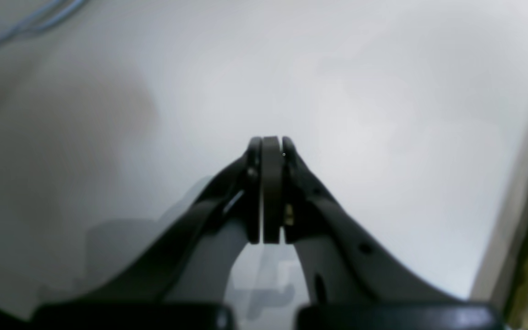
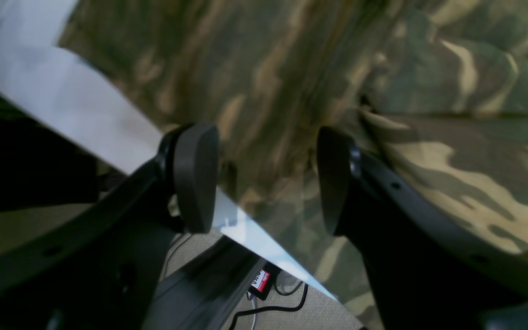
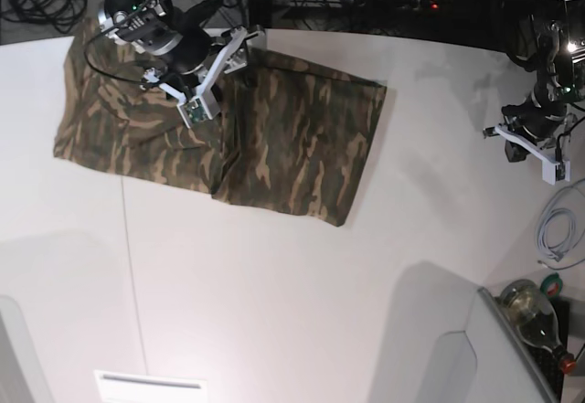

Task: Layout the t-shirt on the table in an organized manner, then fold the t-shirt properly
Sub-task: 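Release the left gripper and move the right gripper over the shirt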

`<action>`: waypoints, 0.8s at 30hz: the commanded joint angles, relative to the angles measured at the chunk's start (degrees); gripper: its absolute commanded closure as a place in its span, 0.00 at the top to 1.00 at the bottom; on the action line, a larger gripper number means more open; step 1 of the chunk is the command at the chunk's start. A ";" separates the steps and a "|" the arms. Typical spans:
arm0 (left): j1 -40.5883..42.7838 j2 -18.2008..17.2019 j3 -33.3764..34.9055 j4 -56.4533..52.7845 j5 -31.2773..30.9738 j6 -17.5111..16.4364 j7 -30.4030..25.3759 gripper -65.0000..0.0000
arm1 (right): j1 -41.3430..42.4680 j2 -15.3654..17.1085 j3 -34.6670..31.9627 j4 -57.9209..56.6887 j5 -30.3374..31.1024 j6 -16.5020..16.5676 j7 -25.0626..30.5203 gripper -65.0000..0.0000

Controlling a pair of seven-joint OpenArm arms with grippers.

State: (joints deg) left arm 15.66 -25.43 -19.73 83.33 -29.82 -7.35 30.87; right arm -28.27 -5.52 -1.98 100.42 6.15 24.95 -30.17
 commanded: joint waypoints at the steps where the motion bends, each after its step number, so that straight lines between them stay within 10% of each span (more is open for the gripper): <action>1: 0.03 -1.07 -0.89 0.76 -0.20 -0.07 -1.11 0.00 | 0.36 -0.33 -0.18 0.46 1.01 0.33 1.03 0.50; 10: 1.09 -1.07 -2.30 0.76 -0.20 -0.07 -1.11 0.00 | 2.56 -0.15 0.18 -6.58 1.19 0.33 4.99 0.49; 17: 1.26 -1.07 -2.30 0.76 -0.11 -0.07 -1.20 0.00 | 2.21 -0.24 0.00 -7.81 1.28 0.33 5.07 0.00; 24: 0.91 -1.07 -2.30 0.67 -0.11 -0.07 -1.11 0.00 | -0.26 -0.50 -0.18 -5.87 1.28 0.33 4.28 0.01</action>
State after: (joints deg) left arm 16.97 -25.43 -21.56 83.20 -29.82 -7.46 30.85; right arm -28.53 -5.76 -1.91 93.36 6.81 24.91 -26.83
